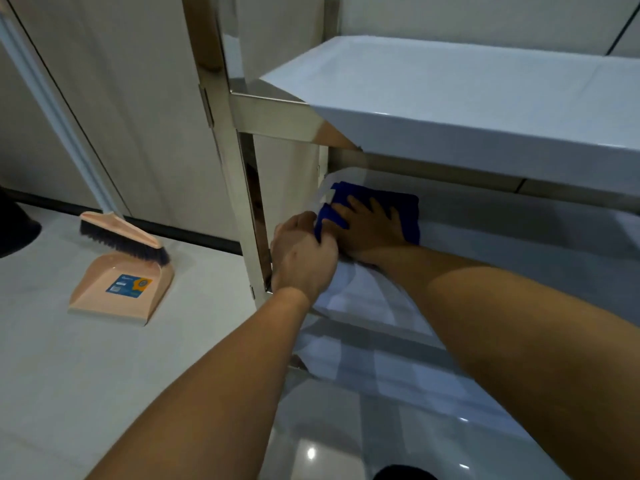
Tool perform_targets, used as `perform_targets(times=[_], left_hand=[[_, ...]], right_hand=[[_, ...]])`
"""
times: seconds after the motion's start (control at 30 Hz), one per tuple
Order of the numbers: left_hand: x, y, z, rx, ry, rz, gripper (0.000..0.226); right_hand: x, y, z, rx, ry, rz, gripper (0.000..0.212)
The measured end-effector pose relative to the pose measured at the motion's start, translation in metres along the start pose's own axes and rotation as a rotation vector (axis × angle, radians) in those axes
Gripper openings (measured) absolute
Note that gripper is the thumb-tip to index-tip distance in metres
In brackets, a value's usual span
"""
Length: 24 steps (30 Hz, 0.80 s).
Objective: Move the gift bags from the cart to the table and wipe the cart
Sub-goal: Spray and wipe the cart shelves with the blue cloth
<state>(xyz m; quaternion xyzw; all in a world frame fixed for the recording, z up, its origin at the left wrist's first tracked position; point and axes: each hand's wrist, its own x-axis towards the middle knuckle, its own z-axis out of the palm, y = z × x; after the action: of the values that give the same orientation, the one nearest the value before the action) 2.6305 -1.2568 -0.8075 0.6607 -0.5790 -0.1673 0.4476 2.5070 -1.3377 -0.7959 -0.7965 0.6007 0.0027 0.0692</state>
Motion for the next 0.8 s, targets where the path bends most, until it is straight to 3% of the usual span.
perform_targets(times=[0.07,0.3,0.57,0.7,0.8], left_hand=[[0.003,-0.001,0.002,-0.036,-0.004,-0.032,0.036],[-0.003,0.008,-0.006,-0.048,-0.117,-0.069,0.039],[-0.002,0.008,-0.003,0.241,-0.234,0.006,0.057],[-0.007,0.012,0.007,0.571,-0.245,0.211,0.039],[-0.013,0.024,0.023,0.541,-0.274,0.274,0.028]], right_hand=[[-0.027,-0.006,0.003,0.019,-0.009,0.020,0.067],[-0.117,-0.022,0.009,0.037,0.013,0.051,0.062],[-0.176,-0.014,0.012,0.081,-0.008,0.077,0.067],[-0.183,0.012,0.008,0.082,-0.040,0.196,0.069],[-0.166,0.019,0.003,0.096,-0.054,0.241,0.068]])
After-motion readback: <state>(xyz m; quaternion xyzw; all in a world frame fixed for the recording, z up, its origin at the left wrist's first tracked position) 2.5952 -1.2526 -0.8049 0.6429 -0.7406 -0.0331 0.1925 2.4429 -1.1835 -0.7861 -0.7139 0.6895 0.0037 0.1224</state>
